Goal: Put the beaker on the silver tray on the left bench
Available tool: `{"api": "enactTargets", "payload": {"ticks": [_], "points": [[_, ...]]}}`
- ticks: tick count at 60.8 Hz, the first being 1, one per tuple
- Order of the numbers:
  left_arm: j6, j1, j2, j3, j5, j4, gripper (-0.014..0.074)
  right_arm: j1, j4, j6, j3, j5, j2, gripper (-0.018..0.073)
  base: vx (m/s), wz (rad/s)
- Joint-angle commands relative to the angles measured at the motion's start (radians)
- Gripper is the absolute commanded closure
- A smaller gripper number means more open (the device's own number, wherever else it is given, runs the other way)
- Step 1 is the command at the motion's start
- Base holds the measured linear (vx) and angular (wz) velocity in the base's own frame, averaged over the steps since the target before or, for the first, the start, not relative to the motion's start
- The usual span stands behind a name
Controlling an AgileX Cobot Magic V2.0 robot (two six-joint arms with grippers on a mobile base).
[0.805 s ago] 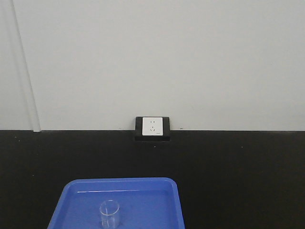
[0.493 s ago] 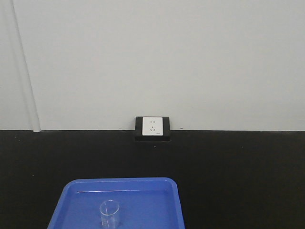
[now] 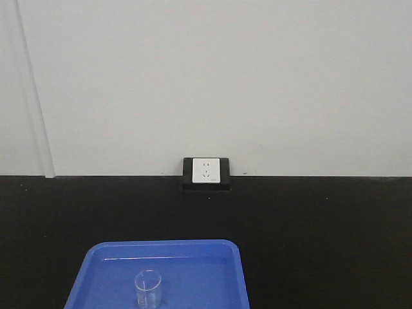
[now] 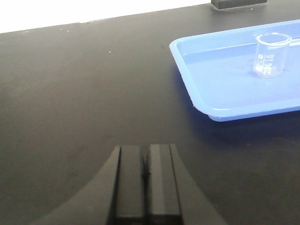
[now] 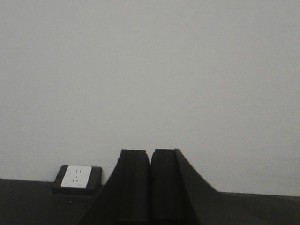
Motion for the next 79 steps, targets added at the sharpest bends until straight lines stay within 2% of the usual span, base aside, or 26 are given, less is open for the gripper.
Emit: {"api": "enactTargets", "payload": {"ticks": [1, 16, 23, 32, 40, 53, 62, 67, 71, 79], "points": [[-0.002, -0.007, -0.007, 0.020, -0.075, -0.003, 0.0595, -0.006, -0.006, -0.022, -0.118, -0.067, 0.183, 0.0570, 0.00, 0.00], [-0.002, -0.007, -0.007, 0.020, -0.075, -0.003, 0.0595, -0.006, -0.003, 0.052, -0.204, -0.106, 0.498, 0.0570, 0.00, 0.00], [-0.002, -0.007, -0.007, 0.020, -0.075, -0.003, 0.0595, -0.006, -0.003, 0.052, -0.204, -0.125, 0.563, 0.0559, 0.00, 0.00], [-0.002, -0.007, -0.007, 0.020, -0.075, -0.003, 0.0595, -0.005, -0.004, 0.052, -0.204, -0.119, 0.595, 0.0489, 0.00, 0.00], [-0.002, -0.007, -0.007, 0.020, -0.075, -0.003, 0.0595, -0.005, -0.004, 0.071, -0.204, -0.119, 0.600, 0.0351, 0.00, 0.00], [-0.002, -0.007, -0.007, 0.020, -0.075, -0.003, 0.0595, -0.005, -0.004, 0.089, -0.204, -0.131, 0.600, -0.0008, 0.00, 0.00], [-0.002, -0.007, -0.007, 0.020, -0.075, -0.003, 0.0595, 0.001, 0.001, 0.127, -0.204, -0.150, 0.598, -0.0156, 0.00, 0.00], [-0.002, -0.007, -0.007, 0.020, -0.075, -0.003, 0.0595, 0.038, -0.015, 0.174, -0.204, -0.127, 0.598, -0.0167, 0.00, 0.00], [-0.002, -0.007, -0.007, 0.020, -0.075, -0.003, 0.0595, 0.094, -0.071, 0.184, -0.204, -0.105, 0.610, -0.0164, 0.00, 0.00], [-0.002, -0.007, -0.007, 0.020, -0.075, -0.003, 0.0595, 0.271, -0.159, 0.184, -0.198, -0.127, 0.693, -0.0148, 0.00, 0.00]]}}
